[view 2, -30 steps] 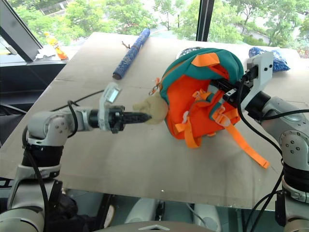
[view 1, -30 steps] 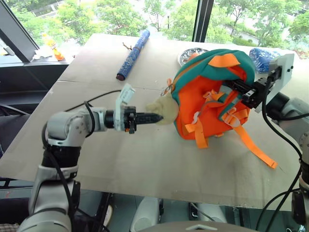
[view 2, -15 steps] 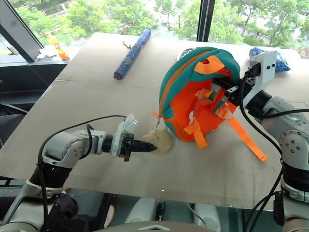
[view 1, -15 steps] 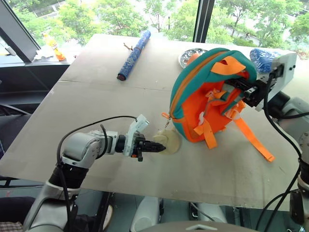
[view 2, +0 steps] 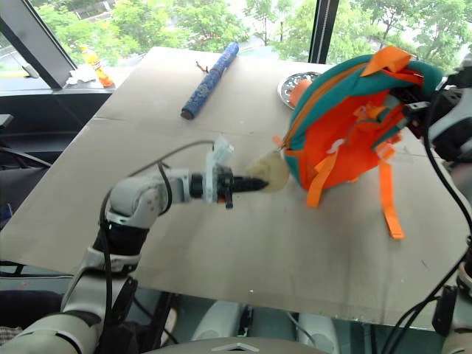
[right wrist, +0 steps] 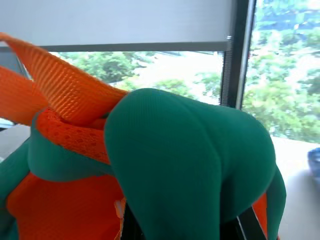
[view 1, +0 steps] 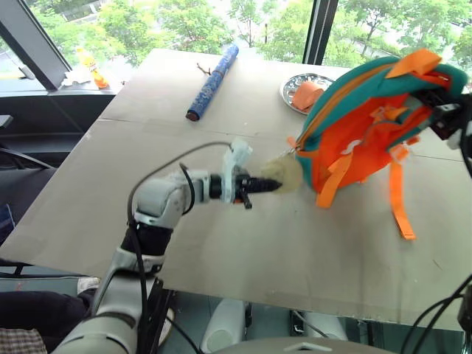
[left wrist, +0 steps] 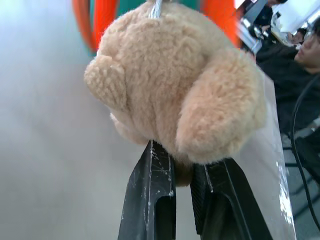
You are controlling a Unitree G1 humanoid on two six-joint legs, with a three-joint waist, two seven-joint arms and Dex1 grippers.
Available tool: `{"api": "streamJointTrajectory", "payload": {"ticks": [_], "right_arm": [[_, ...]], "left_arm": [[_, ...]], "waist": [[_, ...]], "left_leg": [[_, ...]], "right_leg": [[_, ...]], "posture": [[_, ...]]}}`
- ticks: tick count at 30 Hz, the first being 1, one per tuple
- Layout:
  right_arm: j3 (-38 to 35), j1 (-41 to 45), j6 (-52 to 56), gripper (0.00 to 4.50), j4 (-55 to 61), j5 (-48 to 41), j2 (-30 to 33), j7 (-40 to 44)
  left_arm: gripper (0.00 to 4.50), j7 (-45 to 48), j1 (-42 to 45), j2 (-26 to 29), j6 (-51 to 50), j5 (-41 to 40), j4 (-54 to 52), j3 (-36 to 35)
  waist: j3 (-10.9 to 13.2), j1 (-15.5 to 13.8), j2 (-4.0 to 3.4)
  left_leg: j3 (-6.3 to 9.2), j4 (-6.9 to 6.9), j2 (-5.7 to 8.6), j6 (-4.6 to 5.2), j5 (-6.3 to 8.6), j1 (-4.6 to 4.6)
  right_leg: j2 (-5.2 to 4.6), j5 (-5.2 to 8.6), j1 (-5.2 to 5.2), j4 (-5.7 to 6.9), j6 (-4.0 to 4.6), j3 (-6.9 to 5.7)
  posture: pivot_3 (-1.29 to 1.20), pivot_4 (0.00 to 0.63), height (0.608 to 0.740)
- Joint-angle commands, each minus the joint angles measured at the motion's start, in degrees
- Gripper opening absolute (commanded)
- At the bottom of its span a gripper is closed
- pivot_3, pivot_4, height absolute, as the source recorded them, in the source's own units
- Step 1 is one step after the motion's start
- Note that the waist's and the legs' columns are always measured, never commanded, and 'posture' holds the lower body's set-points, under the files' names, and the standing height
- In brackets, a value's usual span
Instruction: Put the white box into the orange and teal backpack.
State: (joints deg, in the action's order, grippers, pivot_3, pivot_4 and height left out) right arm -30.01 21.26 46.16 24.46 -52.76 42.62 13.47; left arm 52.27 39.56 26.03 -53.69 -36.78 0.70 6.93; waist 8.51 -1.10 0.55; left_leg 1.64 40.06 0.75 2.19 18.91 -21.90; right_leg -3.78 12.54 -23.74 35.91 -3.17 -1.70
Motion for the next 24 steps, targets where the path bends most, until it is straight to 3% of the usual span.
{"api": "streamJointTrajectory", "payload": {"ticks": [1,2,3,5,9,11,20,24], "right_arm": [[-1.8,-12.2,3.6,0.00,11.9,-5.4,1.8,5.3],[-0.7,-16.0,3.1,0.00,14.5,-4.6,2.6,7.8],[0.2,-18.7,2.4,0.71,16.4,-4.0,3.5,10.1],[1.3,-22.8,1.0,1.66,18.4,-1.9,4.7,12.7],[-0.7,-28.2,-2.0,3.33,18.2,3.2,5.7,15.4],[-4.1,-30.6,-3.8,4.34,18.2,5.2,6.3,17.0],[-23.3,-52.1,-7.3,4.43,19.6,10.1,5.5,33.3],[-30.0,-61.1,-10.9,4.43,18.2,13.2,0.8,38.3]], "left_arm": [[0.90,2.0,-0.2,2.2,0.2,-0.3,-1.8,-1.1],[1.25,2.6,-0.7,3.2,0.7,0.3,-2.1,-0.7],[1.61,3.1,-1.2,3.9,1.0,0.5,-2.4,-0.6],[2.80,3.7,-2.2,5.2,2.2,1.3,-2.8,-0.6],[4.42,5.3,-6.4,8.5,6.1,2.6,-5.0,-2.1],[4.50,5.7,-9.5,10.9,8.7,3.3,-6.1,-3.9],[4.50,8.6,-23.3,17.3,19.5,4.6,-12.8,-12.2],[4.50,7.4,-30.1,19.0,21.2,4.3,-16.7,-17.1]], "waist": [[-0.1,0.5,-0.09],[-0.1,0.9,-0.17],[-0.1,1.5,-0.23],[0.0,2.1,-0.27],[0.0,1.6,-0.22],[0.0,1.2,-0.22],[0.0,0.1,-0.18],[-0.1,0.1,-0.15]], "left_leg": [[0.06,-0.01,-0.02,0.00,0.00,0.03],[0.10,0.00,-0.05,-0.01,0.00,0.07],[0.16,-0.01,-0.02,-0.01,0.00,0.08],[0.15,-0.01,0.06,0.01,0.01,0.17],[0.18,0.02,0.18,0.11,0.07,0.47],[0.06,0.03,0.18,0.11,0.08,0.80],[0.04,-0.29,0.16,0.14,0.12,0.86],[0.01,-0.39,0.17,0.14,0.12,0.95]], "right_leg": [[0.00,0.05,0.01,0.05,-0.07,0.00],[0.03,0.08,0.01,0.09,-0.11,0.09],[0.05,0.12,-0.02,0.03,-0.16,0.26],[0.05,0.12,-0.03,0.03,-0.20,0.54],[0.04,0.07,0.12,0.00,-0.25,0.72],[0.05,0.07,0.33,0.03,-0.25,0.89],[-0.06,0.08,0.32,-0.10,-0.24,1.03],[-0.27,0.09,0.34,-0.14,-0.23,1.08]], "posture": [[0.00,0.150,0.731],[0.00,0.150,0.731],[0.00,0.150,0.731],[0.00,0.150,0.731],[0.00,0.150,0.731],[0.00,0.150,0.731],[0.00,0.150,0.731],[0.00,0.150,0.731]]}}
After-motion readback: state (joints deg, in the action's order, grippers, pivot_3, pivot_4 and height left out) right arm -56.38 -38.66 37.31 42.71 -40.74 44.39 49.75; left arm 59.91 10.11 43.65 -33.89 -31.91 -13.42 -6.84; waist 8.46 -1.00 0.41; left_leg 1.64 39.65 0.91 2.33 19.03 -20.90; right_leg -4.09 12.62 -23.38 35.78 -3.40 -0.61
